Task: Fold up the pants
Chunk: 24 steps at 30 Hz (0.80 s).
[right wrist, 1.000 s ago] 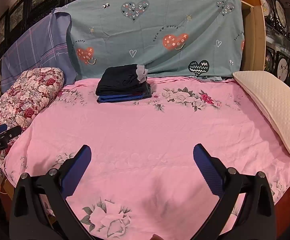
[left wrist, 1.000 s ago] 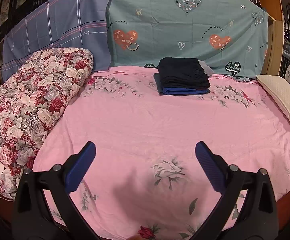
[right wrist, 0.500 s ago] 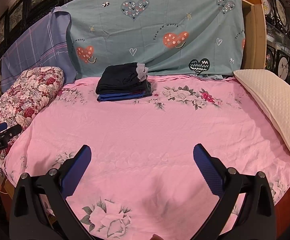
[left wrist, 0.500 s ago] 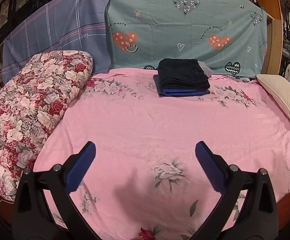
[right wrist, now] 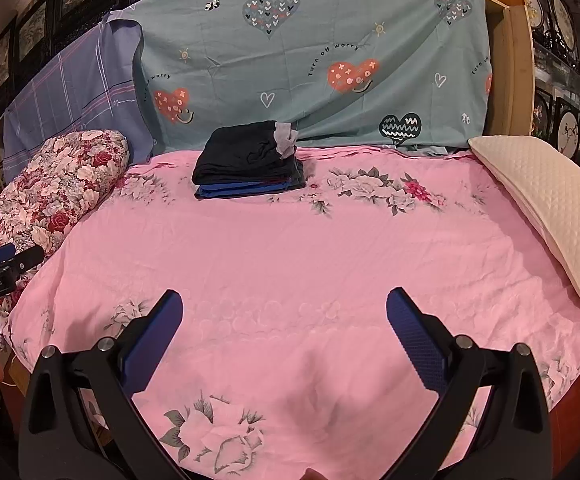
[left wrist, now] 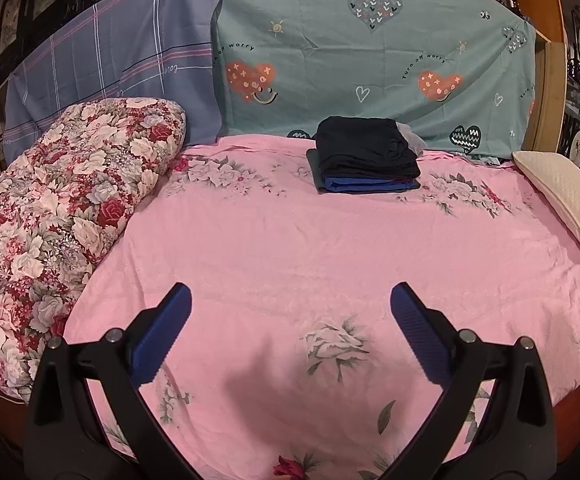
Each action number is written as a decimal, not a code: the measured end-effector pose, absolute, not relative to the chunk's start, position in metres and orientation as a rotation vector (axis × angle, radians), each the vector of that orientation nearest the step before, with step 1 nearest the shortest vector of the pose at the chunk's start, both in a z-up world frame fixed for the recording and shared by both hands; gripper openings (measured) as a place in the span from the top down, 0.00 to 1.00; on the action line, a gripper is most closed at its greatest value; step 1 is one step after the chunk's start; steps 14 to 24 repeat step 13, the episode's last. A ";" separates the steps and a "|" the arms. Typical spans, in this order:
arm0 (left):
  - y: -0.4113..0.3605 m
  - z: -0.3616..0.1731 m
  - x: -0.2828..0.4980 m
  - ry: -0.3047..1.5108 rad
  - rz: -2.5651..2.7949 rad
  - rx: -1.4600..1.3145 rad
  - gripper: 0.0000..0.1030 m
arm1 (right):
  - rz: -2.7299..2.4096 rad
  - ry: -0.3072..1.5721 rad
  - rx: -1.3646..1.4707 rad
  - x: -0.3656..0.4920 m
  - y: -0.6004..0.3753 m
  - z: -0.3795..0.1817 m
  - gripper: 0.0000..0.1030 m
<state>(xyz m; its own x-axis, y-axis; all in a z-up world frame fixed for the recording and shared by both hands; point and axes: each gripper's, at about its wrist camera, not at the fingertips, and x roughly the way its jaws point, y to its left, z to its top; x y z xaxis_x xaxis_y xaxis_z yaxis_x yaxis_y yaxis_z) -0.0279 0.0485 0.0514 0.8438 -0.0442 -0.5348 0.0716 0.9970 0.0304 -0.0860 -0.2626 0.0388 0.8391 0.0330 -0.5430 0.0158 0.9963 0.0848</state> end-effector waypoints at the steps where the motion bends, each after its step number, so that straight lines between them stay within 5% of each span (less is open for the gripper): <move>1: 0.048 0.051 -0.029 0.561 -0.062 0.055 0.02 | 0.009 0.577 0.088 -0.086 -0.262 0.038 0.01; 24: 0.045 0.050 -0.027 0.575 -0.062 0.077 0.02 | 0.009 0.580 0.093 -0.087 -0.261 0.036 0.01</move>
